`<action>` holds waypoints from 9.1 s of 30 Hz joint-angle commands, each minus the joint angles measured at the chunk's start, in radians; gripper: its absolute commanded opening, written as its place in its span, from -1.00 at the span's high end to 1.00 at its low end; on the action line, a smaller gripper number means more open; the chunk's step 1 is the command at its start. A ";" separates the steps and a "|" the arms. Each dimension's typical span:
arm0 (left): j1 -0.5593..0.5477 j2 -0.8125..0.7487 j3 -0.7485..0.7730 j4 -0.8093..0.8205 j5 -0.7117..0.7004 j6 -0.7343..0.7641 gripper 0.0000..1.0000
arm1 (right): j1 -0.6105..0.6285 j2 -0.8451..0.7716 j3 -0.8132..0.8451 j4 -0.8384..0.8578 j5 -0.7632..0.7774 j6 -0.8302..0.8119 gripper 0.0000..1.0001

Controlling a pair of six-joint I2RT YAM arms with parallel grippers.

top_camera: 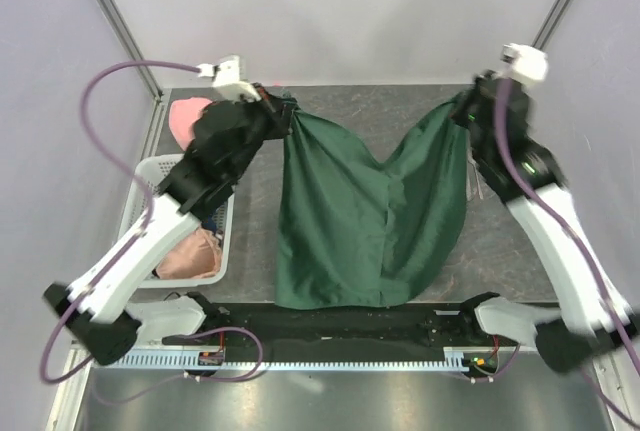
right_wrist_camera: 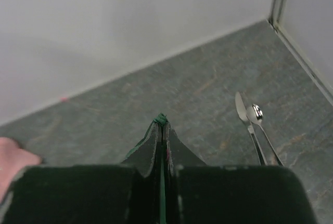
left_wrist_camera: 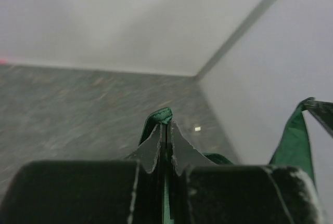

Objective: Fold the napkin into a case and place the utensils inside
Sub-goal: Flatten out the crumpled napkin at the center of the board, then pick up the flattened napkin from the center of the board, then fold and flatten the napkin at the center of the board.

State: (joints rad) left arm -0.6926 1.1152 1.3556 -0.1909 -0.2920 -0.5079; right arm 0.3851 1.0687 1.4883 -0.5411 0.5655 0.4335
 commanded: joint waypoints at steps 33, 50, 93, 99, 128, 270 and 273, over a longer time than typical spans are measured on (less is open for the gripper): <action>0.343 0.690 0.018 -0.013 0.258 -0.073 -0.07 | -0.250 0.829 0.038 0.147 -0.395 -0.036 -0.63; 0.091 0.563 -0.475 0.125 0.287 -0.216 0.10 | -0.176 0.266 -0.677 0.164 -0.429 0.068 -0.08; -0.013 -0.022 -0.711 -0.473 -0.042 -0.652 -0.24 | -0.345 0.237 -0.873 -0.002 -0.365 0.251 0.27; -0.013 0.009 -0.708 -0.493 -0.033 -0.682 -0.34 | -0.345 0.264 -0.893 0.027 -0.372 0.243 0.35; -0.044 0.224 -0.694 -0.492 -0.016 -0.742 0.07 | -0.345 0.172 -0.925 0.046 -0.431 0.261 1.00; 0.424 -0.154 -0.783 -0.394 0.507 -0.345 0.96 | -0.368 -0.099 -0.823 -0.341 -0.464 0.237 1.00; 0.423 -0.114 -0.794 -0.377 0.499 -0.337 0.96 | -0.367 -0.063 -0.847 -0.291 -0.489 0.244 1.00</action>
State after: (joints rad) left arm -0.2661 0.9649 0.5808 -0.5709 0.2073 -0.8005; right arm 0.0219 0.9783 0.6670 -0.8726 0.0498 0.6426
